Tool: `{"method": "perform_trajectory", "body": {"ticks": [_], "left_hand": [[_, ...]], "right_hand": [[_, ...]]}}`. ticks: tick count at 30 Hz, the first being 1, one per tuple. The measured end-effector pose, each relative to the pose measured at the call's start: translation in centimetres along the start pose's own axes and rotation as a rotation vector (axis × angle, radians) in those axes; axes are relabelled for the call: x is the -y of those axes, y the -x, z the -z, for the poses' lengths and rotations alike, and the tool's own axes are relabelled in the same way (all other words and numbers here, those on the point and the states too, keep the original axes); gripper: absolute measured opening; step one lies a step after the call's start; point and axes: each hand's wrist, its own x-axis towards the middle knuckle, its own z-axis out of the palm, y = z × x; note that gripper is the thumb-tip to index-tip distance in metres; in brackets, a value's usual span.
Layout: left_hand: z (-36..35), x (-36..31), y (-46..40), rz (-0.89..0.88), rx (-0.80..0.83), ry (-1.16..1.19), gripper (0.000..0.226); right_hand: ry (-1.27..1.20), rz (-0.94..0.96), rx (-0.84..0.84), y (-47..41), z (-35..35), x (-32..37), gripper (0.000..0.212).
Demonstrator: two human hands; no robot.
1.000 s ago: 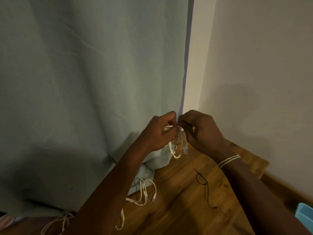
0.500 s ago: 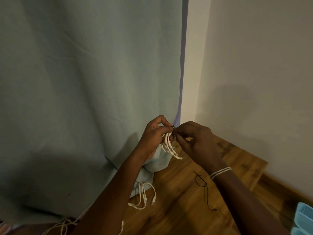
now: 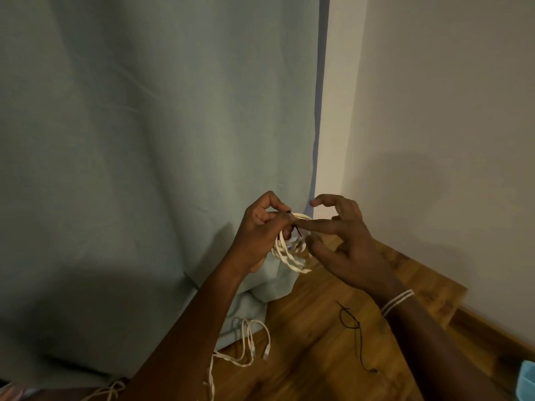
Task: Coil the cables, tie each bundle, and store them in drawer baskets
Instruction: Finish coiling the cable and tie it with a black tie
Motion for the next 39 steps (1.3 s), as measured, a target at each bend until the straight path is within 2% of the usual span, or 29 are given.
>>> {"method": "perform_trajectory", "body": {"ticks": [3,5,11,16,23,28,33,36,39], "left_hand": [[0.2,-0.6,0.2,-0.049,0.044,-0.026,0.030],[0.0,-1.1,0.2,-0.085,0.073,-0.067,0.028],[-0.2,-2.0,0.8,-0.207,0.176,-0.264,0.029],[-0.5,-2.5,1.2,-0.375,0.168,-0.471,0.025],[-0.8,-2.8,1.5,-0.544,0.211,-0.630,0.027],[-1.4,-2.6,1.8,-0.547,0.229,-0.634,0.030],[-1.9,-2.3,2.0,-0.455,0.187,-0.521,0.032],[-1.9,-1.9,2.0,-0.384,0.153,-0.439,0.031],[-2.0,-2.0,2.0,-0.339,0.149,-0.426,0.031]], "right_hand": [[-0.459,-0.088,0.046,-1.5,1.6,0.3,0.022],[-0.590,-0.154,0.081,-2.3,2.0,0.7,0.012],[-0.532,-0.178,0.184,-2.9,2.3,0.5,0.027],[-0.473,-0.187,0.217,-2.6,2.5,0.3,0.034],[-0.494,-0.224,0.283,-1.7,2.9,-0.4,0.031],[-0.581,-0.257,0.335,-1.4,3.8,-0.9,0.039],[-0.601,-0.256,0.369,-1.0,4.6,-1.1,0.035],[-0.505,-0.195,0.320,-0.7,5.0,-0.4,0.028],[-0.238,-0.042,0.137,-0.4,5.1,0.7,0.034]]}}
